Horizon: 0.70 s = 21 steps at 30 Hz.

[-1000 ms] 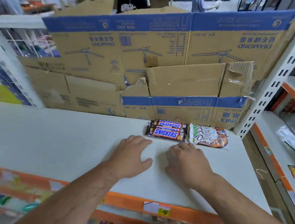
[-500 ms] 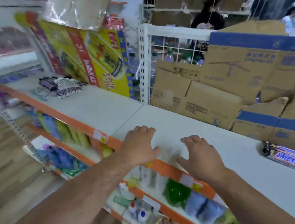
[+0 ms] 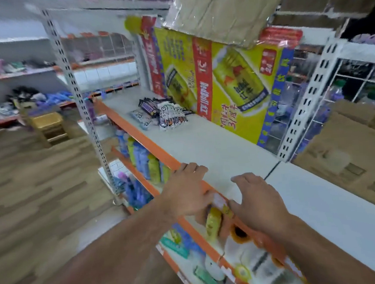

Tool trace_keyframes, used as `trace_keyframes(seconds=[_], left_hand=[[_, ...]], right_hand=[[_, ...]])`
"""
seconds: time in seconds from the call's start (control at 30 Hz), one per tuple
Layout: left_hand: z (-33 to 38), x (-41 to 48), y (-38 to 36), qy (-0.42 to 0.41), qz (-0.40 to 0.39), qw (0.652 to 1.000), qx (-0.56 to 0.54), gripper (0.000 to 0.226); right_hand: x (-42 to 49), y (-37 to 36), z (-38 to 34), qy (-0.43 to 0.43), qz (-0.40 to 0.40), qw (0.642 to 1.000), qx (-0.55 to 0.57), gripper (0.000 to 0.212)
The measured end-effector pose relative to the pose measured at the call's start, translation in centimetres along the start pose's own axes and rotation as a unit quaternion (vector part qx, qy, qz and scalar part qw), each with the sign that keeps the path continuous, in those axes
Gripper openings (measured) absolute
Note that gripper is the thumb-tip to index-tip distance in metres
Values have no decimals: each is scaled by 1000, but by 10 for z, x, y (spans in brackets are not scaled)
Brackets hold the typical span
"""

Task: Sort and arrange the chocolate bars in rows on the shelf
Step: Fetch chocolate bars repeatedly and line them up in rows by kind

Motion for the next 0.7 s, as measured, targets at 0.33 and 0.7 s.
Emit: trace_keyframes(seconds=[0.33,0.7], left_hand=[[-154,121,-12,37,-18,999,20,64],[-280,229,-11,36,8,999,34,45]], right_hand=[[207,-45,-58,36,-32,998,34,58],[351,-71,-120,58,-30,996,54,45]])
Point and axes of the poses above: each hand's wrist, its own x-axis towards the middle knuckle, its own y-axis out of the back of the hand, z = x × y, the point moved 10 cm from there along x, towards the middle knuckle, and after that the axes turned 8 degrees about x, right-handed, at the moved point
